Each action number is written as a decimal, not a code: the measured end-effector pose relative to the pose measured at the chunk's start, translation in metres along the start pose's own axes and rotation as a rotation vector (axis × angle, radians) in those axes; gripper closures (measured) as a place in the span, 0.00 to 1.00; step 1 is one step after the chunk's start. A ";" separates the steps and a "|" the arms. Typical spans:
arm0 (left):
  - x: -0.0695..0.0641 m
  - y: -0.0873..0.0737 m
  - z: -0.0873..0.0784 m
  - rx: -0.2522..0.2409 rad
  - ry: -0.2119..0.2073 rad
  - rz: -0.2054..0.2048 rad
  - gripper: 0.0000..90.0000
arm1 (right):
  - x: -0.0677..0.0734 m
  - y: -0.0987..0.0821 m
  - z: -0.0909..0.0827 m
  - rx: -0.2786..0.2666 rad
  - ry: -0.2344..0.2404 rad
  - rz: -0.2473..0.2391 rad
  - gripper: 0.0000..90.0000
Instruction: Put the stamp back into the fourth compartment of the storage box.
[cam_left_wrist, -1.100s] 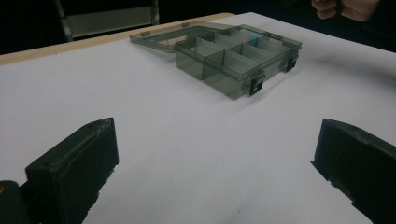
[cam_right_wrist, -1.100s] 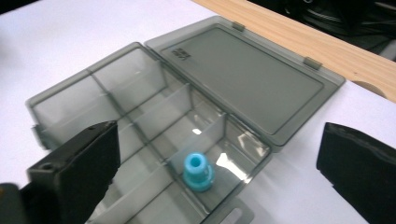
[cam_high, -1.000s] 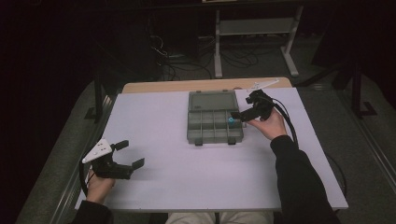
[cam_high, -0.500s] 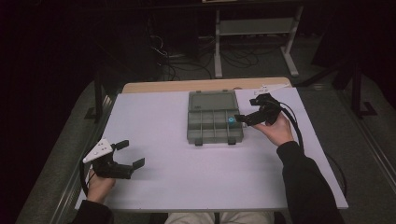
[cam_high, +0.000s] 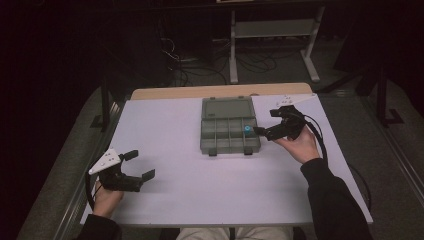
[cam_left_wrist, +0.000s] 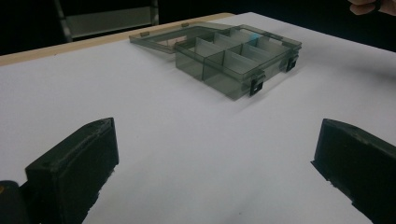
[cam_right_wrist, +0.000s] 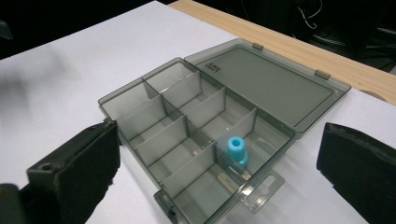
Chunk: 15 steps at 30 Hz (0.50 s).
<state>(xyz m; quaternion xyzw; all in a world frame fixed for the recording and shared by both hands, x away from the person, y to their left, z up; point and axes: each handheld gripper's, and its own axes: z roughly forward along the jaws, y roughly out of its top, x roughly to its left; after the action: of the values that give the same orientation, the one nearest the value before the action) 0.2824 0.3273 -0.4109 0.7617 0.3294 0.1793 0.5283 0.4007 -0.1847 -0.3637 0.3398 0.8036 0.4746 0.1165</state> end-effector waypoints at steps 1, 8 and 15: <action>0.000 0.000 0.000 0.000 0.000 0.000 0.00 | 0.001 -0.001 -0.001 -0.001 0.002 0.001 0.00; 0.000 0.000 0.000 -0.001 0.000 0.000 0.00 | 0.005 -0.007 -0.003 -0.002 0.017 0.003 0.00; 0.000 0.000 0.000 -0.003 0.000 0.000 0.00 | 0.006 -0.021 -0.008 -0.015 0.020 0.024 0.00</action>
<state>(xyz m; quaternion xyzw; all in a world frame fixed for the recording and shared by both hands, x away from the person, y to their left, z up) 0.2820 0.3273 -0.4107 0.7609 0.3293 0.1797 0.5294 0.3834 -0.1927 -0.3764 0.3439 0.7970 0.4853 0.1049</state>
